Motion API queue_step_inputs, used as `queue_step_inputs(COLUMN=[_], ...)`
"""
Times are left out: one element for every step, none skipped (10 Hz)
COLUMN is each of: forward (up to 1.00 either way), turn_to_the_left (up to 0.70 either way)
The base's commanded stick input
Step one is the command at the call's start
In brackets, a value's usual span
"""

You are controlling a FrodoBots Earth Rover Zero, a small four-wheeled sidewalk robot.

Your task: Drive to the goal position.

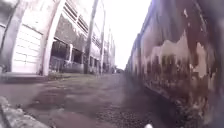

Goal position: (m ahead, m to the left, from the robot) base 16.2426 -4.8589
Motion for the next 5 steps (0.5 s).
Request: queue_step_inputs(forward=[1.0, 1.0, 1.0, 1.0, 1.0], turn_to_the_left=[0.0, -0.24, -0.29, -0.01, 0.0])
